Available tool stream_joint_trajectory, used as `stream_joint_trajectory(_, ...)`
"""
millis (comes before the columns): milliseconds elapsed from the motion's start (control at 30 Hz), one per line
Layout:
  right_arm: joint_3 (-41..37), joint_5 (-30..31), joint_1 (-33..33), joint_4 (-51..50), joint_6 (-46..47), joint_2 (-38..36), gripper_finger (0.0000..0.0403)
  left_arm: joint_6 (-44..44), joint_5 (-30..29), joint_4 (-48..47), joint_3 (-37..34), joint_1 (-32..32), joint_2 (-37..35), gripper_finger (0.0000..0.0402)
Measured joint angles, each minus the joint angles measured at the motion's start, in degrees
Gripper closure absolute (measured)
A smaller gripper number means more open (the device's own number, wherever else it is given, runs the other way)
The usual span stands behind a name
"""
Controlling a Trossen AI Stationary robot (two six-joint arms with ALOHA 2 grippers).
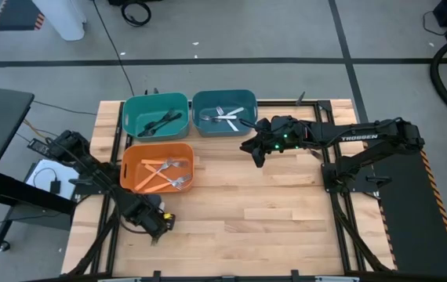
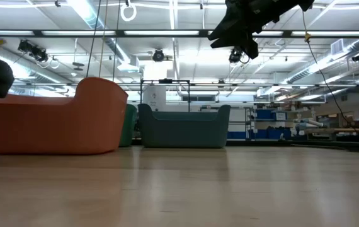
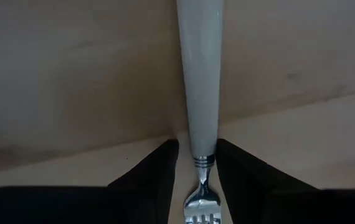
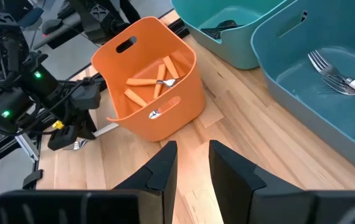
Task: Sort silverware by color (type)
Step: Put the white fork into the blue bin
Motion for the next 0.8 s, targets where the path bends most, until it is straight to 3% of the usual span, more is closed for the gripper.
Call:
stream_joint_trajectory(367, 0.0, 0.0, 0.0, -0.2, 0.0, 0.0, 0.0303, 4.1, -0.5, -4.0, 0.1, 0.3, 0.3, 0.0349)
stream_joint_trajectory(600, 0.0, 0.0, 0.0, -2.3, 0.0, 0.0, 0.0303, 8.6, -0.5, -3.3, 1.1, 0.2, 0.4, 0.035)
stream_joint_trajectory(800, 0.0, -2.1, 0.0, -4.1, 0.0, 0.0, 0.0303, 15.6, -1.3, -8.3, 9.5, 0.1, 1.0, 0.035)
